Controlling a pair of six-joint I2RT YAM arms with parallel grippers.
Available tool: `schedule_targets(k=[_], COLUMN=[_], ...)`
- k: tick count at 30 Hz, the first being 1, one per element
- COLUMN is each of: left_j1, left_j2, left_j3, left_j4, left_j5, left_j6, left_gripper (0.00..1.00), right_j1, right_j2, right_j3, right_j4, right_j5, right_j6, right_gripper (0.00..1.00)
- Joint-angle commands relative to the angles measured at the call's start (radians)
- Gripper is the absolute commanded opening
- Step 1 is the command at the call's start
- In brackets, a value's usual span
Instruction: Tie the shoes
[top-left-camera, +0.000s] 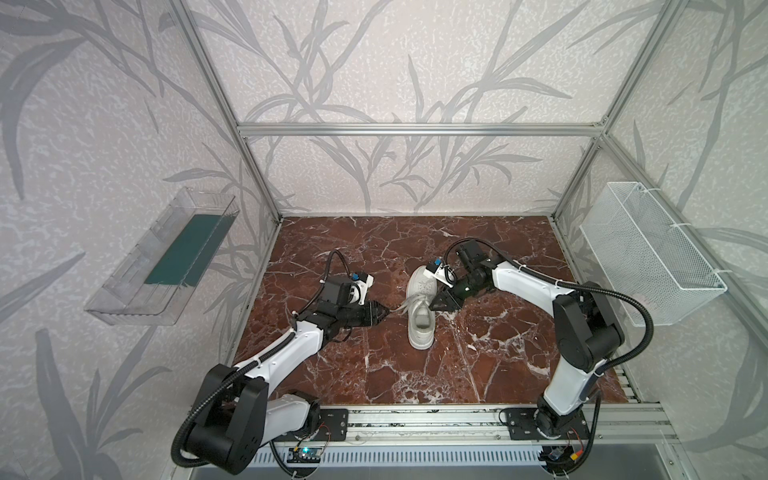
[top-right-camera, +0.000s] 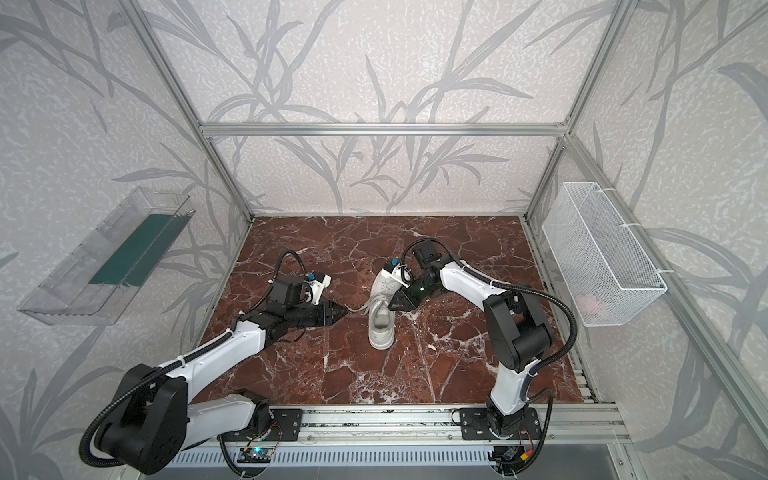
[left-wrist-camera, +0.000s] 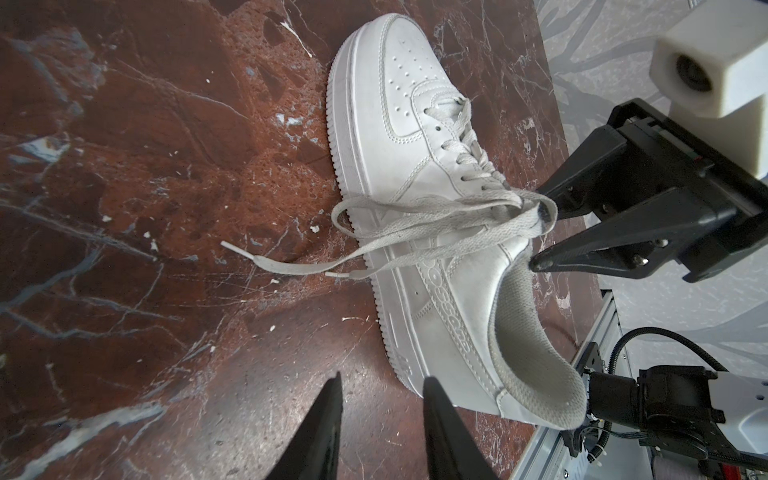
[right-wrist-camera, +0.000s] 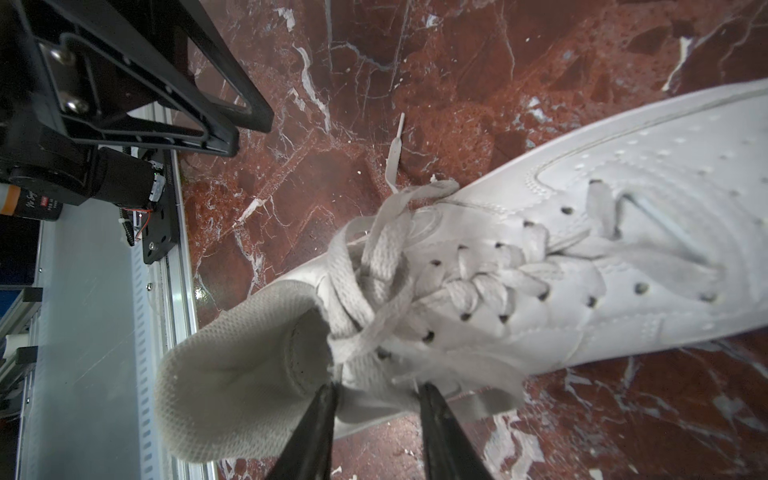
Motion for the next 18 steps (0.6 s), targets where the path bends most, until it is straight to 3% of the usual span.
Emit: schedule_targets(k=[1,13,18], left_j1=[0.006,0.006,0.006], left_j2=[-0.001,-0.001,0.007], left_j3=[0.01,0.035,0.085], left_j4=[-0.002,-0.008,-0.033], left_j5=[0.007,0.016,0.049], left_j6=[0.003,0.05,0.179], left_gripper=[0.35,0.35,0.36], right_j1=[-0.001,0.0,0.001], right_j2=[-0.002,-0.052,-0.08], right_j3=[0.024,0.001,-0.017], right_j4=[-0.026,-0.017,-0.01], right_j5=[-0.041,0.015,0.037], right_j6=[-0.008,-0.012,-0.014], right_gripper=[0.29,0.01,0.0])
